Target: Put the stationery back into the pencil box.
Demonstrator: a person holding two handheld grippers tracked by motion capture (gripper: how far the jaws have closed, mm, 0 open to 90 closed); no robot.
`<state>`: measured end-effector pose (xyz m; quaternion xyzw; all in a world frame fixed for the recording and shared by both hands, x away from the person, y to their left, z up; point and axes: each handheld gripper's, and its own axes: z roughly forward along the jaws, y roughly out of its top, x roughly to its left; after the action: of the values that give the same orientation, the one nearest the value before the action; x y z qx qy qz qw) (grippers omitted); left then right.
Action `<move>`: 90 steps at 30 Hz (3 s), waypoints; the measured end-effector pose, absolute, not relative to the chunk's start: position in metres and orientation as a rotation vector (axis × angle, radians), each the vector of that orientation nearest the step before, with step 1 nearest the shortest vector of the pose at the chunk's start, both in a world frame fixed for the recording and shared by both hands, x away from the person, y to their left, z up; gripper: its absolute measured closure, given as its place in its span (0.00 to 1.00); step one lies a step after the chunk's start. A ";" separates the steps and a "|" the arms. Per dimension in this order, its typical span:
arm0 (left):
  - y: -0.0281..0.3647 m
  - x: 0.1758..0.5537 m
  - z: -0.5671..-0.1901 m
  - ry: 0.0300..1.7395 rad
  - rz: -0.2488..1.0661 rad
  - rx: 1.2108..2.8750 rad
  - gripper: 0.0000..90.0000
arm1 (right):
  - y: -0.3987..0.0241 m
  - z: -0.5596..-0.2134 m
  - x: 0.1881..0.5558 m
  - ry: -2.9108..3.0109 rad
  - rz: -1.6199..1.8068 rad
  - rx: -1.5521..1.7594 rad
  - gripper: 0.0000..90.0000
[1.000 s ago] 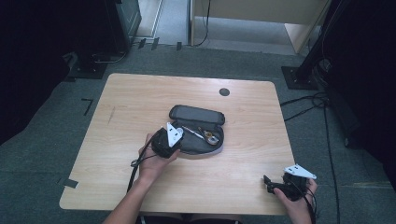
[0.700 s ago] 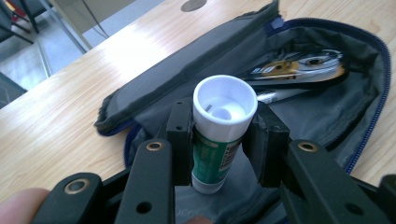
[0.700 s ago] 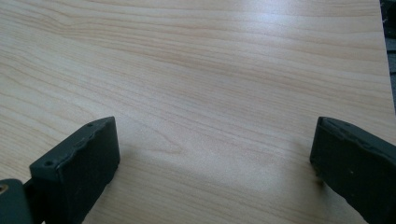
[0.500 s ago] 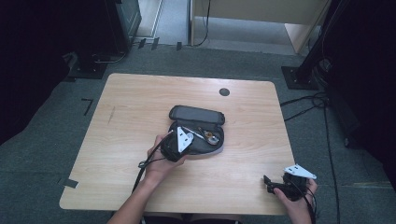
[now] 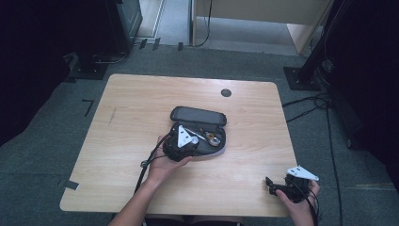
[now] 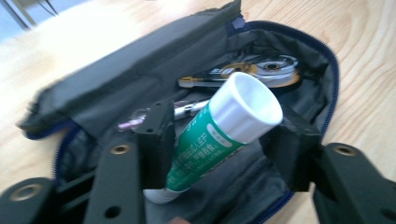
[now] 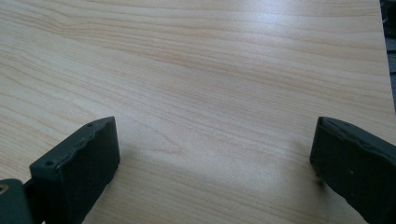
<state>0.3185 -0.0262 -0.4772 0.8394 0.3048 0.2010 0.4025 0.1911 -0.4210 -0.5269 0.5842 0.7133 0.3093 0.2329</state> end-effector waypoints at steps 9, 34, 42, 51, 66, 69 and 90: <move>-0.024 0.323 -0.474 0.864 0.457 2.059 0.29 | -0.421 -0.527 0.191 1.959 0.850 1.605 0.01; 0.024 0.313 -0.450 0.925 0.344 1.914 0.00 | -0.420 -0.527 0.193 1.968 0.844 1.603 0.00; 0.044 0.308 -0.451 0.955 0.358 1.925 0.00 | -0.419 -0.527 0.193 1.962 0.844 1.609 0.00; 0.068 0.300 -0.454 0.988 0.388 1.905 0.00 | -0.419 -0.527 0.193 1.962 0.844 1.607 0.00; 0.105 0.283 -0.466 1.058 0.419 1.881 0.00 | -0.419 -0.527 0.193 1.962 0.842 1.611 0.00; 0.115 0.280 -0.469 1.074 0.424 1.874 0.00 | -0.419 -0.527 0.193 1.962 0.842 1.611 0.00; 0.177 0.254 -0.488 1.206 0.479 1.853 0.00 | -0.419 -0.527 0.193 1.962 0.842 1.611 0.00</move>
<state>0.2544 0.1774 -0.4883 0.7412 0.4823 0.1916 0.4258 0.1931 -0.4193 -0.5269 0.5859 0.7137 0.3062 0.2315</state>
